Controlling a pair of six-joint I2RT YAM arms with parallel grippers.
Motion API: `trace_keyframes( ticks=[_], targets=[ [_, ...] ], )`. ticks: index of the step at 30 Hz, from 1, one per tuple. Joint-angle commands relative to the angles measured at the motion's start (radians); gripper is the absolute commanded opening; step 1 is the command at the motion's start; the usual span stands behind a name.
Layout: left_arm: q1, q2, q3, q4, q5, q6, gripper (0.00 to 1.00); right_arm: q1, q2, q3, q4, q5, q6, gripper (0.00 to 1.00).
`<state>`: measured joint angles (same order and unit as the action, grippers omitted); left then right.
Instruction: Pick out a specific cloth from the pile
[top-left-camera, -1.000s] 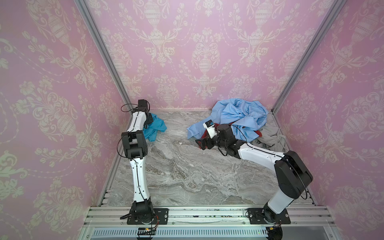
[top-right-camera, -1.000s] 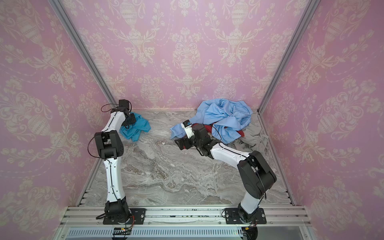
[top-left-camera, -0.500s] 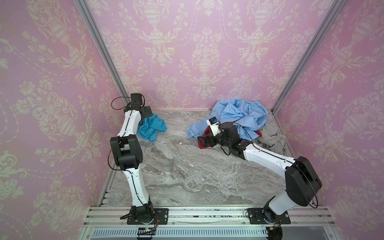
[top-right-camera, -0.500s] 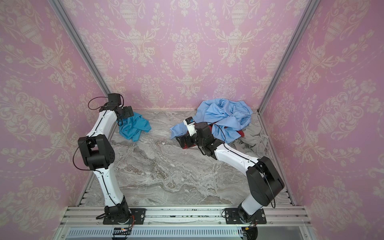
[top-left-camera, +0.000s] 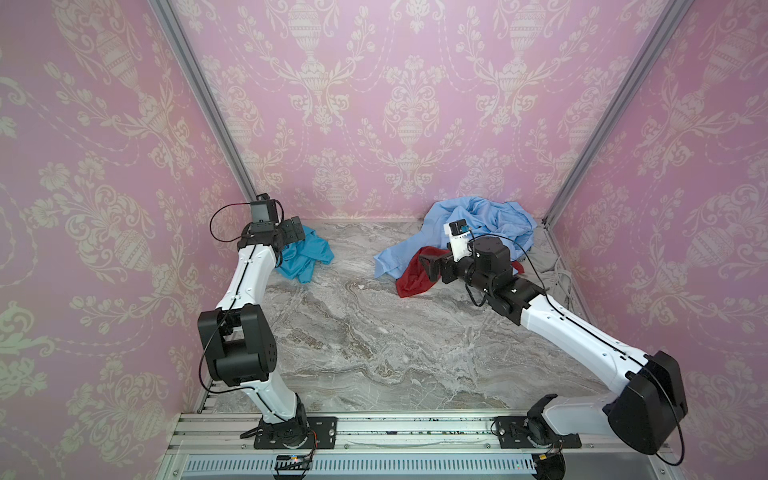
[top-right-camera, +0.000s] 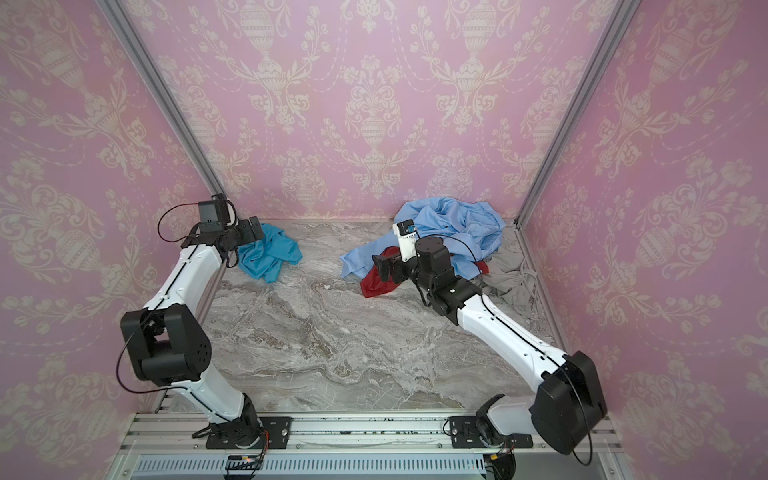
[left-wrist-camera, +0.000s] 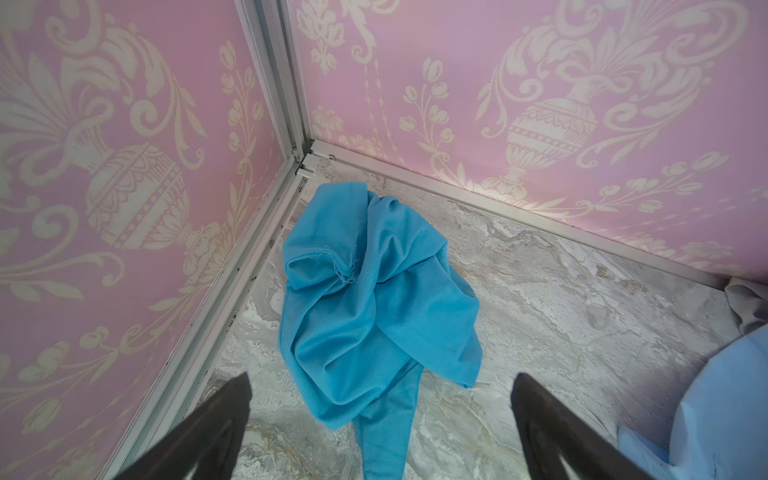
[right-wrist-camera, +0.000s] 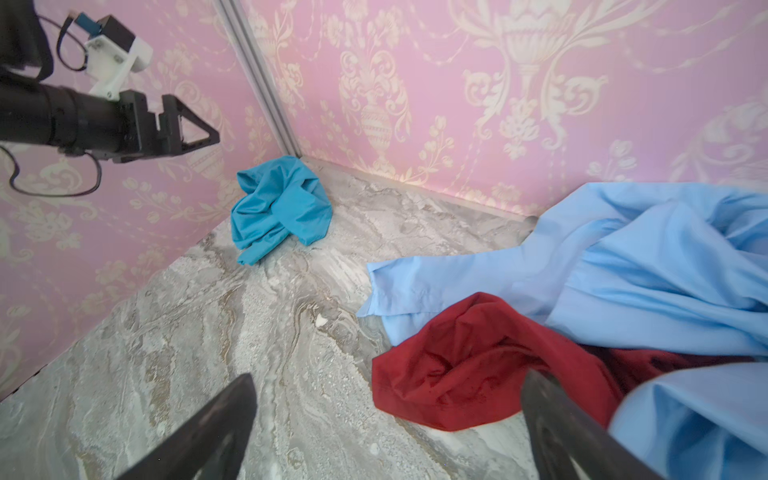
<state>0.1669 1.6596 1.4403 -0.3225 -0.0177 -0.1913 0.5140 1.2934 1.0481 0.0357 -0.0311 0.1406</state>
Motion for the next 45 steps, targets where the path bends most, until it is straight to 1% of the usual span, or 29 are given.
trace_keyframes(
  ticks=[1,4,8,11,16,19,21,24,27,31,34,36,38,43,45],
  targets=[
    [-0.034,-0.107,-0.099,0.102,0.052,0.038,0.99,-0.050,-0.086,-0.068,-0.027,0.061,-0.022,1.00],
    [-0.061,-0.194,-0.192,0.136,0.042,0.046,0.99,-0.085,-0.162,-0.126,-0.027,0.105,-0.046,1.00],
    [-0.099,-0.289,-0.311,0.186,0.062,0.059,0.99,-0.104,-0.249,-0.196,-0.024,0.182,-0.095,1.00],
    [-0.116,-0.358,-0.399,0.219,0.054,0.054,0.99,-0.129,-0.298,-0.254,0.005,0.201,-0.103,1.00],
    [-0.135,-0.455,-0.549,0.292,0.074,0.036,0.99,-0.159,-0.370,-0.348,0.072,0.211,-0.111,1.00],
    [-0.155,-0.471,-0.607,0.322,0.084,0.045,0.99,-0.181,-0.401,-0.407,0.127,0.215,-0.118,1.00],
    [-0.169,-0.469,-0.621,0.323,0.073,0.053,0.99,-0.200,-0.407,-0.434,0.153,0.215,-0.118,1.00],
    [-0.173,-0.460,-0.648,0.359,0.085,0.048,0.99,-0.233,-0.407,-0.466,0.190,0.201,-0.114,1.00],
    [-0.173,-0.442,-0.685,0.405,0.069,0.036,0.99,-0.267,-0.410,-0.508,0.234,0.186,-0.114,1.00],
    [-0.173,-0.411,-0.767,0.490,0.048,0.062,0.99,-0.309,-0.396,-0.562,0.294,0.158,-0.116,1.00],
    [-0.173,-0.381,-0.832,0.578,0.011,0.096,0.99,-0.338,-0.353,-0.581,0.330,0.133,-0.105,1.00],
    [-0.173,-0.353,-0.853,0.614,-0.031,0.124,0.99,-0.354,-0.310,-0.594,0.366,0.115,-0.096,1.00],
    [-0.170,-0.328,-0.871,0.655,-0.048,0.135,0.99,-0.371,-0.266,-0.610,0.411,0.101,-0.092,1.00],
    [-0.167,-0.264,-0.929,0.790,-0.060,0.148,0.99,-0.441,-0.120,-0.613,0.485,0.084,-0.076,1.00],
    [-0.166,-0.235,-0.951,0.849,-0.056,0.162,0.99,-0.477,-0.068,-0.609,0.517,0.060,-0.062,1.00]
  ],
)
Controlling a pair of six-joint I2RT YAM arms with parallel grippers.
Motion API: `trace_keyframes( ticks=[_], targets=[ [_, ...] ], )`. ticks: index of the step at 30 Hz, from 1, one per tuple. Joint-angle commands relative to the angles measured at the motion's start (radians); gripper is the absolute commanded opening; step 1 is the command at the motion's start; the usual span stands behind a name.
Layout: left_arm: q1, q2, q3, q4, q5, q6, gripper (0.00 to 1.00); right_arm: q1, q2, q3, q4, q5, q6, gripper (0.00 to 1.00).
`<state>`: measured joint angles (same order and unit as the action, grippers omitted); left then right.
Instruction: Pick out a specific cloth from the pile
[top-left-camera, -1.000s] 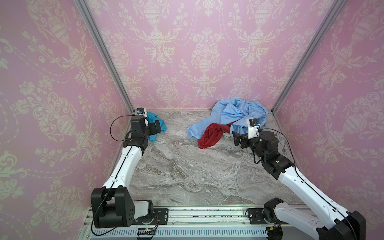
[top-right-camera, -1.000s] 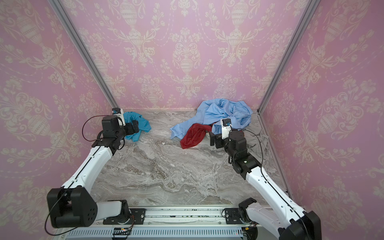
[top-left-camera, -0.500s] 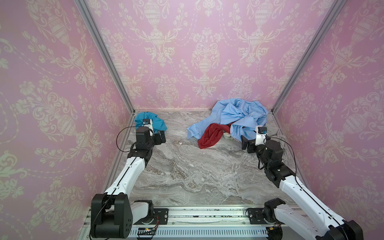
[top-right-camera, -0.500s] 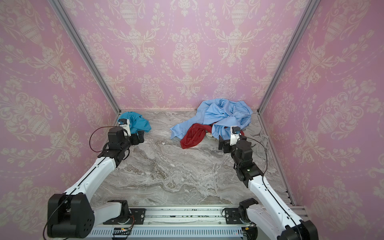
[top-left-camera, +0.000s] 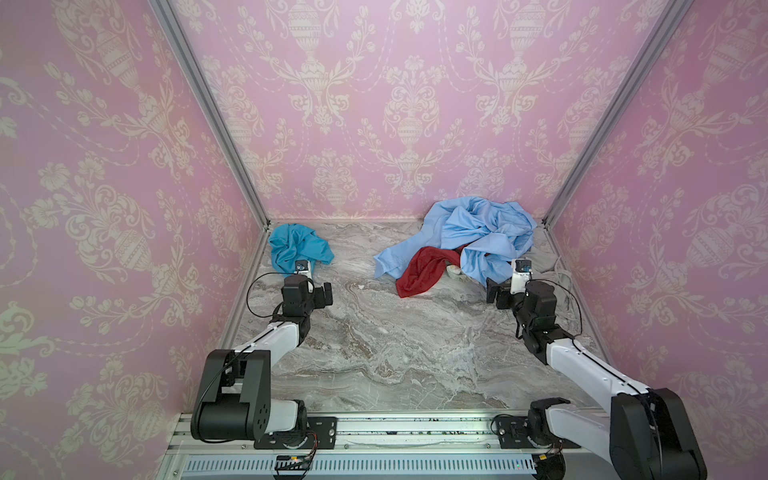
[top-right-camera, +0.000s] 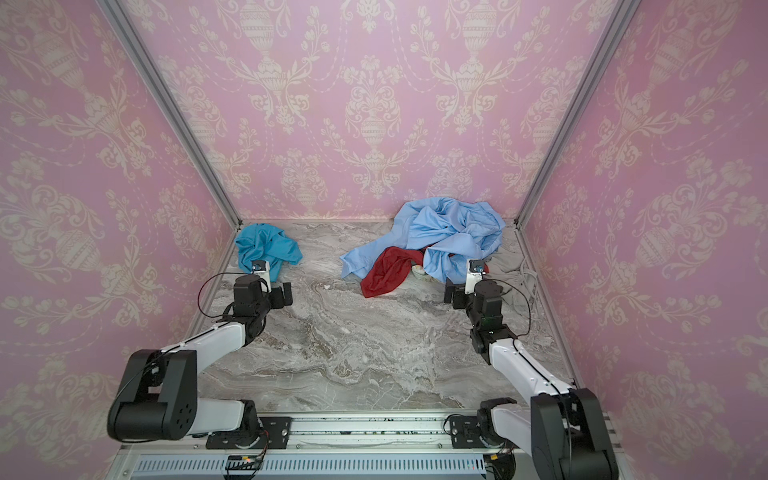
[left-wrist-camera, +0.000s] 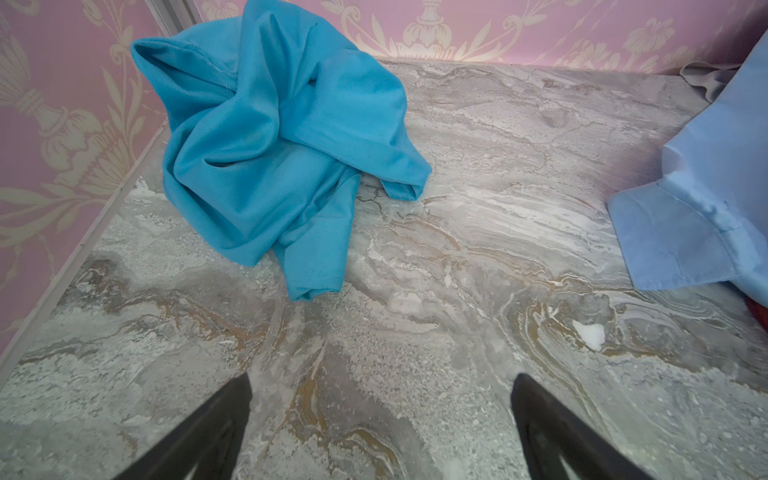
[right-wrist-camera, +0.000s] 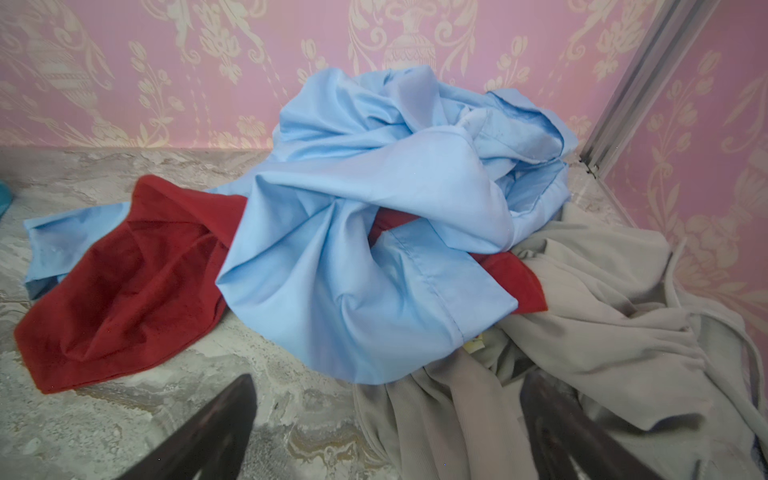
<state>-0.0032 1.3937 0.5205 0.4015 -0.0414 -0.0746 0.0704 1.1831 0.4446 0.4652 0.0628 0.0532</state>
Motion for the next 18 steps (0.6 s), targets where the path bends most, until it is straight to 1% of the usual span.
trace_keyframes(
  ticks=[1,6,8,10,11,12,13,14,15,16,17,18],
  targets=[
    [0.008,0.042,-0.039,0.147,-0.033,0.042,0.99,-0.042,0.062,-0.006,0.101,-0.037,0.024,1.00],
    [0.038,0.092,-0.088,0.306,-0.039,0.018,0.99,-0.056,0.155,-0.028,0.218,-0.022,0.000,1.00],
    [0.056,0.099,-0.101,0.343,-0.037,0.004,0.99,-0.060,0.190,-0.010,0.210,-0.018,0.001,1.00],
    [0.073,0.137,-0.143,0.457,-0.047,-0.014,0.99,-0.056,0.240,-0.005,0.239,-0.024,-0.007,1.00],
    [0.083,0.168,-0.159,0.538,-0.024,-0.010,0.99,-0.056,0.273,-0.011,0.281,-0.019,-0.004,1.00],
    [0.080,0.183,-0.155,0.530,0.023,0.005,0.99,-0.057,0.302,-0.018,0.311,-0.011,0.001,1.00],
    [0.077,0.209,-0.158,0.541,0.048,0.019,0.99,-0.056,0.327,-0.025,0.356,-0.019,0.004,1.00],
    [0.075,0.251,-0.173,0.639,0.045,0.024,0.99,-0.057,0.323,-0.033,0.358,-0.023,0.001,1.00],
    [0.075,0.242,-0.169,0.622,0.036,0.018,0.99,-0.057,0.322,-0.041,0.366,-0.013,0.003,1.00],
    [0.075,0.223,-0.159,0.564,0.029,0.013,0.99,-0.056,0.330,-0.049,0.396,-0.013,0.006,1.00],
    [0.075,0.220,-0.158,0.554,0.026,0.015,0.99,-0.057,0.340,-0.063,0.426,-0.016,0.002,1.00],
    [0.074,0.237,-0.168,0.601,0.026,0.017,0.99,-0.057,0.358,-0.078,0.471,-0.023,-0.002,1.00]
  ],
)
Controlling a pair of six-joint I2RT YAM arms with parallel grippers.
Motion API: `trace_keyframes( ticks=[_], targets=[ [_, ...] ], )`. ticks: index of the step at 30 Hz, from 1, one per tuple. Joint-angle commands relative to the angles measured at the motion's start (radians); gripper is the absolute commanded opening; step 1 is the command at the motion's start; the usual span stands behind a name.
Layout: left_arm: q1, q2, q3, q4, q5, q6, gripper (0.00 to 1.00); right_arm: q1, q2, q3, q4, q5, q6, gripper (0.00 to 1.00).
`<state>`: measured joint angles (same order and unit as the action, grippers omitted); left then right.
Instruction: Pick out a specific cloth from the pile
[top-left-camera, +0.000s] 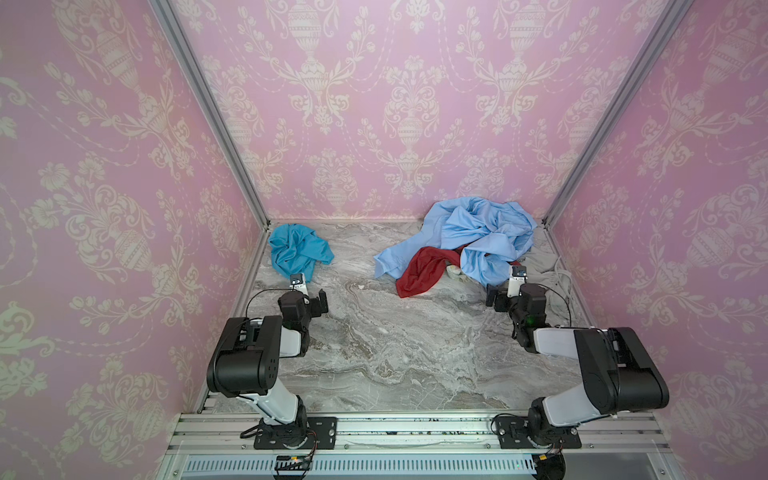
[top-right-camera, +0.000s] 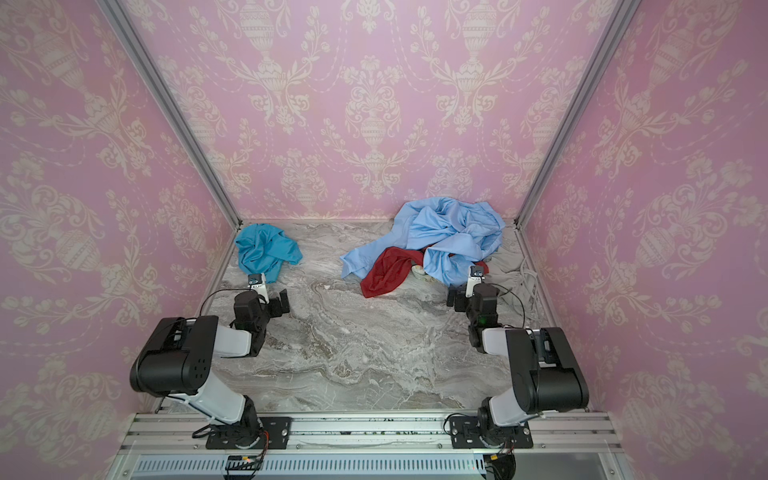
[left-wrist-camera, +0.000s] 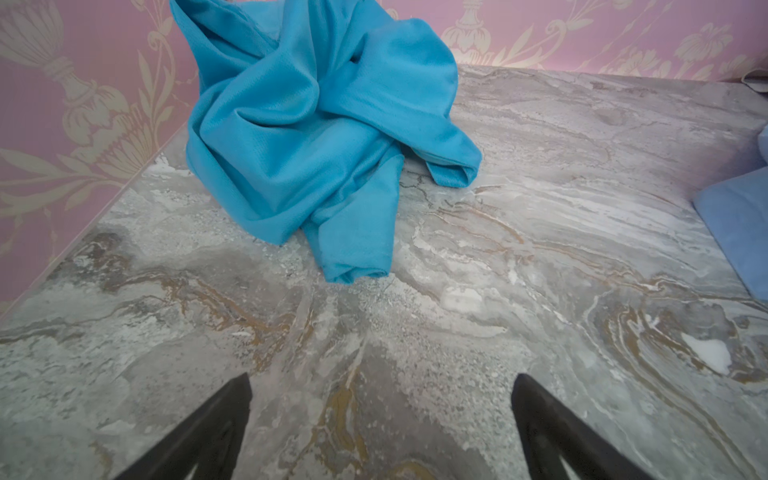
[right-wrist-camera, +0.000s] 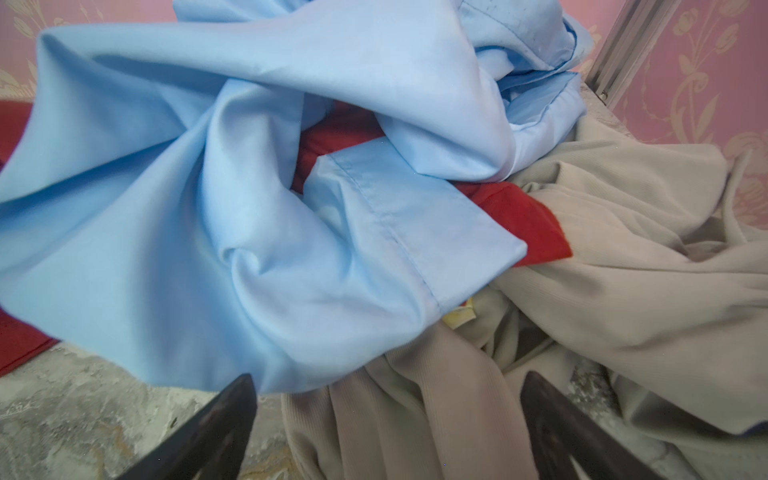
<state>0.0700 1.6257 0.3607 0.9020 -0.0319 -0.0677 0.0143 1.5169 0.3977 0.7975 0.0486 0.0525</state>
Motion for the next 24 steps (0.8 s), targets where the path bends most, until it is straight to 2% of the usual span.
trace_keyframes(
  ticks=[1,3,24],
  targets=[
    [0.001,0.019,-0.014,0.144,0.017,0.012,0.99,0.001,0.033,-0.045,0.179,-0.010,-0.004,1.00],
    [-0.005,0.001,0.000,0.083,0.005,0.015,0.99,0.004,0.030,-0.043,0.168,0.003,-0.003,1.00],
    [-0.024,0.008,-0.005,0.109,-0.023,0.032,0.99,0.002,0.030,-0.043,0.172,-0.009,-0.002,1.00]
  ],
)
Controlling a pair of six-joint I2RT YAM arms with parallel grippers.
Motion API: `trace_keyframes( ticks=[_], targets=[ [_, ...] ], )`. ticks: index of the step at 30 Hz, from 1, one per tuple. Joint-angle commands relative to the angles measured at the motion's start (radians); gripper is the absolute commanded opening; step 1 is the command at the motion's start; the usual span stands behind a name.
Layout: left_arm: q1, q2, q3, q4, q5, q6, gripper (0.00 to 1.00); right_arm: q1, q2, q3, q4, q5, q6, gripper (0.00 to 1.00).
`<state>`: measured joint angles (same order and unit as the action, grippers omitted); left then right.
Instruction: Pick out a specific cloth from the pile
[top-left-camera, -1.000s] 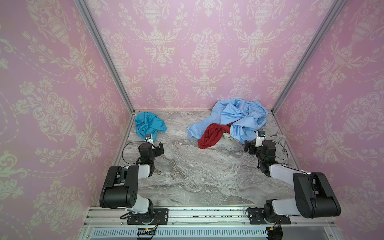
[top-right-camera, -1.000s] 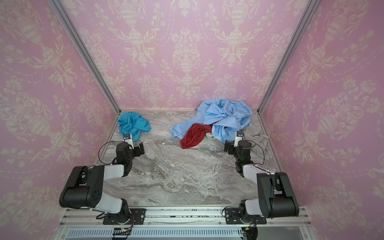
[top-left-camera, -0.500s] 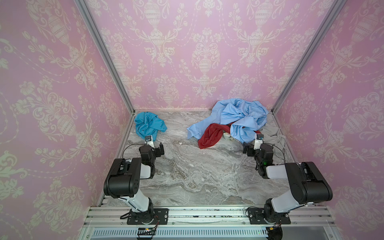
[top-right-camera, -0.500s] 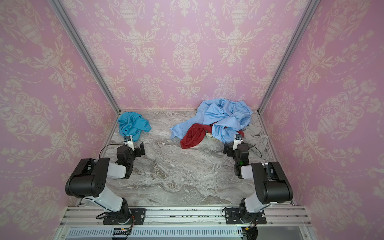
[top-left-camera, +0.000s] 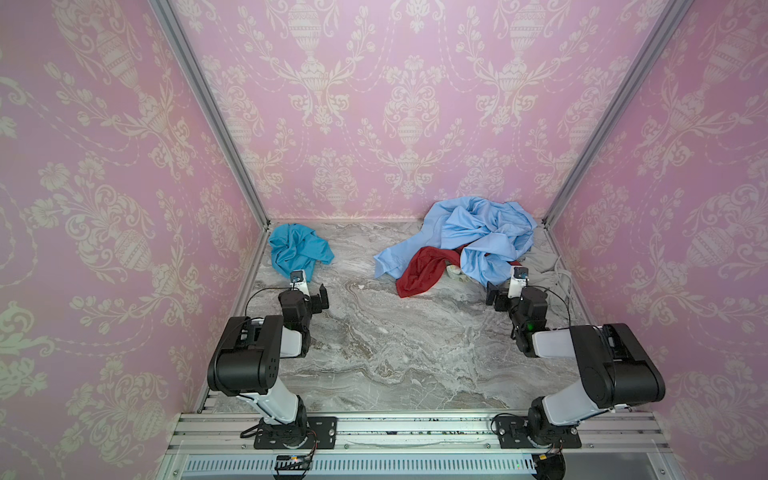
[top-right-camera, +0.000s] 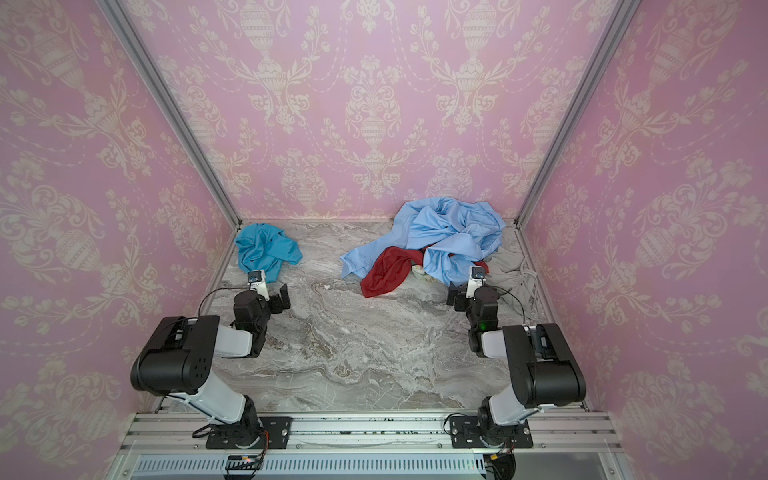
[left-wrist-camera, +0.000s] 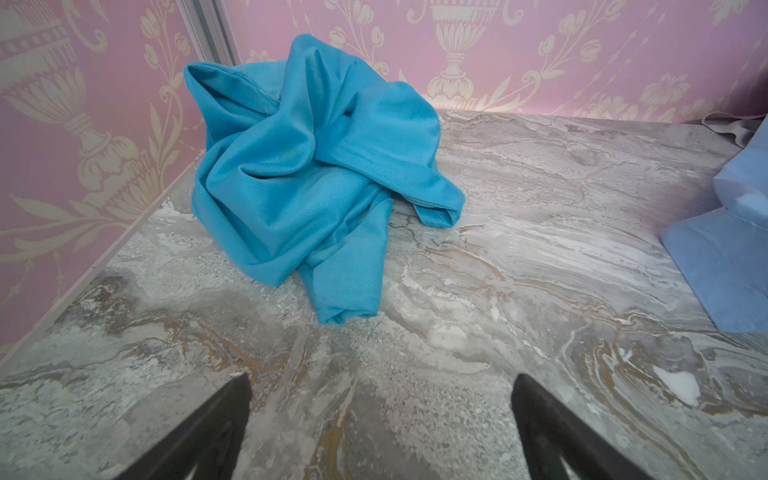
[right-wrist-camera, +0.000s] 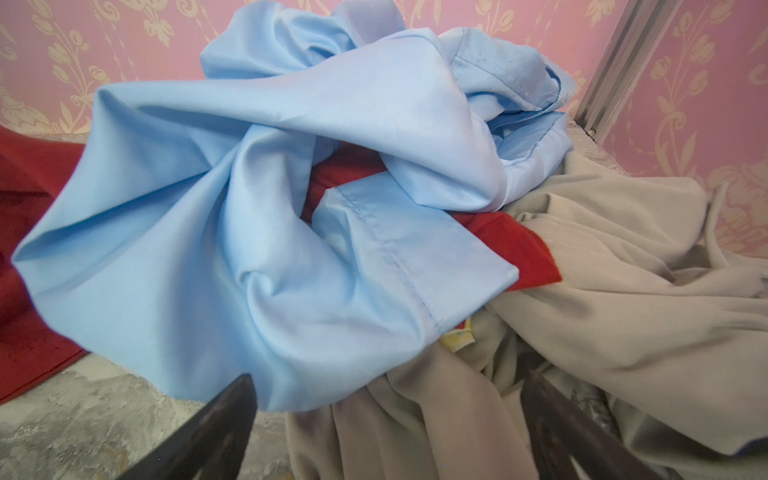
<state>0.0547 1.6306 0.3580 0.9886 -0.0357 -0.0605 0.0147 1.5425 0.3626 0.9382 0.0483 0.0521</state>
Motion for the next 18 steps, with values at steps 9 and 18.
trace_keyframes(
  ticks=[9,18],
  targets=[
    [-0.009,0.003,-0.002,0.022,-0.020,0.025,0.99,0.001,0.004,-0.008,0.031,-0.008,-0.001,1.00],
    [-0.009,0.003,-0.002,0.022,-0.019,0.025,0.99,0.006,0.005,0.001,0.012,-0.025,-0.014,1.00]
  ],
)
